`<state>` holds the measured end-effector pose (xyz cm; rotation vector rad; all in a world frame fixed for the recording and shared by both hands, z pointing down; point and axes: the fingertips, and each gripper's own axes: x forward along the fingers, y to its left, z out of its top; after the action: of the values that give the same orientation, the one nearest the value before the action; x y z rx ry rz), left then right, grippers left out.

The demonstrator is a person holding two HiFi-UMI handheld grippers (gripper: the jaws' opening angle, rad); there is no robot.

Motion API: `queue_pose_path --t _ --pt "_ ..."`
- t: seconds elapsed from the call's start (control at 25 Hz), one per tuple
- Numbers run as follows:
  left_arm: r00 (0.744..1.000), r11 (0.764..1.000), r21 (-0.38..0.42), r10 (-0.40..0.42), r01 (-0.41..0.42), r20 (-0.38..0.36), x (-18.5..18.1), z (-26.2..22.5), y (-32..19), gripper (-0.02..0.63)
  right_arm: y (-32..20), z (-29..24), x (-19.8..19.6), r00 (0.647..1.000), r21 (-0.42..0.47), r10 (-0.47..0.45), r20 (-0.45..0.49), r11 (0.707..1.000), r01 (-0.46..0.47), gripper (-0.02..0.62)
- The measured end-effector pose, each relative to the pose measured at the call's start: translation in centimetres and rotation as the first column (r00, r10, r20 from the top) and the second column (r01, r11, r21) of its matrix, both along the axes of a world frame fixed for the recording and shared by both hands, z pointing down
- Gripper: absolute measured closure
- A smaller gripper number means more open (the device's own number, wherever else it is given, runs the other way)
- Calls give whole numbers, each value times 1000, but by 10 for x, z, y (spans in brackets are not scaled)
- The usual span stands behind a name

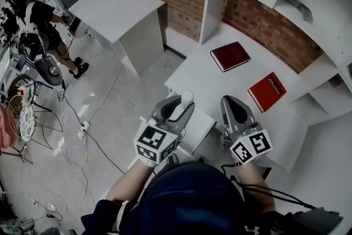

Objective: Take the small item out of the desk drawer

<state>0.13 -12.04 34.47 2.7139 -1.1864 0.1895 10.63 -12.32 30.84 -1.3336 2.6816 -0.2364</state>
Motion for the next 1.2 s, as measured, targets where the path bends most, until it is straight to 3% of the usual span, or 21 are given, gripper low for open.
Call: queue_pose_path --t 0.32,1.2 --pt "1000 997 74 -6 6 9 -2 -20 -5 465 -3 -17 -6 1000 48 -12 22 999 11 592" --pt "1000 1000 23 10 -9 -12 -10 -2 -12 465 -14 0 -18 1000 1 -10 27 1000 10 594"
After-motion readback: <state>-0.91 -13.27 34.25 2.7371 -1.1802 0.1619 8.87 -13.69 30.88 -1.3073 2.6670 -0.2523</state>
